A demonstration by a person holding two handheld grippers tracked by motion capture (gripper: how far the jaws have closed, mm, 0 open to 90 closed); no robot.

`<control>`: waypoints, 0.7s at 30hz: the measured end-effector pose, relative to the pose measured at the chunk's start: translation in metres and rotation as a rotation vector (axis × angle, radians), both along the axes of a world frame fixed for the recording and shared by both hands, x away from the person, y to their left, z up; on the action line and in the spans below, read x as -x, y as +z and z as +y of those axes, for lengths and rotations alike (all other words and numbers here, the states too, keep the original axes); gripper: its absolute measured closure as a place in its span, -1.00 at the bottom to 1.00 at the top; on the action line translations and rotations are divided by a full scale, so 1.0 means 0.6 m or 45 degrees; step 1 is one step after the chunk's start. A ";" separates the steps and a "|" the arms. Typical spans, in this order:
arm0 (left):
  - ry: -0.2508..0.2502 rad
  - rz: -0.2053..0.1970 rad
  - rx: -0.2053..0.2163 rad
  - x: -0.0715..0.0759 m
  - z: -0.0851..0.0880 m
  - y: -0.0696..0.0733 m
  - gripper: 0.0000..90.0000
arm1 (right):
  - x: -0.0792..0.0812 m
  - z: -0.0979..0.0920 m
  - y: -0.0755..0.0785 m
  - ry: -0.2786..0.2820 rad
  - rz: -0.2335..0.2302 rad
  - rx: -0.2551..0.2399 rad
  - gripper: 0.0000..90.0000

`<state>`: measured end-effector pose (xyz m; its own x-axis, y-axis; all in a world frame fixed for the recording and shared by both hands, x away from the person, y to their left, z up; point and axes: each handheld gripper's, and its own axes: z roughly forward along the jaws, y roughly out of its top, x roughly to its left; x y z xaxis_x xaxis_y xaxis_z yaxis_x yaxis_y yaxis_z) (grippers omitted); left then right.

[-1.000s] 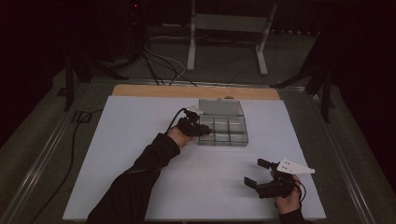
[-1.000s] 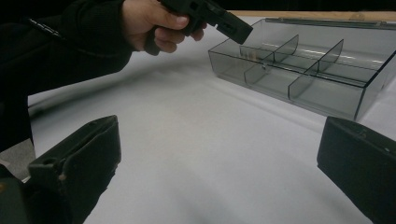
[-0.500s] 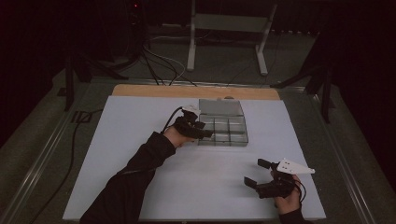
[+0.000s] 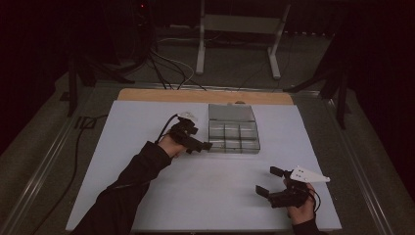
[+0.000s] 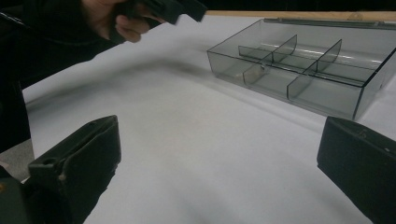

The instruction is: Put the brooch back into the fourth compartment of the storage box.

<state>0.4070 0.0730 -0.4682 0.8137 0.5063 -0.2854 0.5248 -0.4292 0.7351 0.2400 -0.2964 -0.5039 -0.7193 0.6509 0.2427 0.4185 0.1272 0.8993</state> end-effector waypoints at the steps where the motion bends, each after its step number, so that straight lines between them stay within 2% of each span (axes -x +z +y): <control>1: -0.004 -0.001 0.011 0.001 0.006 0.003 -0.97 | -0.001 0.000 0.000 0.001 0.001 0.001 -1.00; 6: -0.041 -0.025 0.074 0.006 0.031 0.014 -0.97 | -0.002 0.003 -0.001 0.004 0.003 0.002 -1.00; 10: -0.075 -0.055 0.057 0.019 0.049 0.015 -0.97 | -0.001 0.003 0.000 0.004 0.002 0.005 -1.00; 13: -0.093 -0.043 0.064 0.029 0.065 0.012 -0.97 | -0.002 0.003 -0.001 -0.002 0.008 -0.001 -1.00; 15: -0.101 -0.073 0.045 0.038 0.075 0.009 -0.97 | -0.002 0.003 -0.002 -0.002 0.009 0.002 -1.00; 17: -0.096 -0.098 0.024 0.048 0.086 0.006 -0.97 | -0.002 0.002 -0.002 -0.002 0.010 -0.002 -1.00; 19: -0.089 -0.089 0.027 0.058 0.099 0.003 -0.97 | -0.002 0.002 -0.001 -0.003 0.009 -0.004 -1.00; 21: -0.060 -0.106 0.039 0.069 0.114 0.000 -0.97 | -0.002 0.002 -0.001 -0.002 0.009 -0.004 -1.00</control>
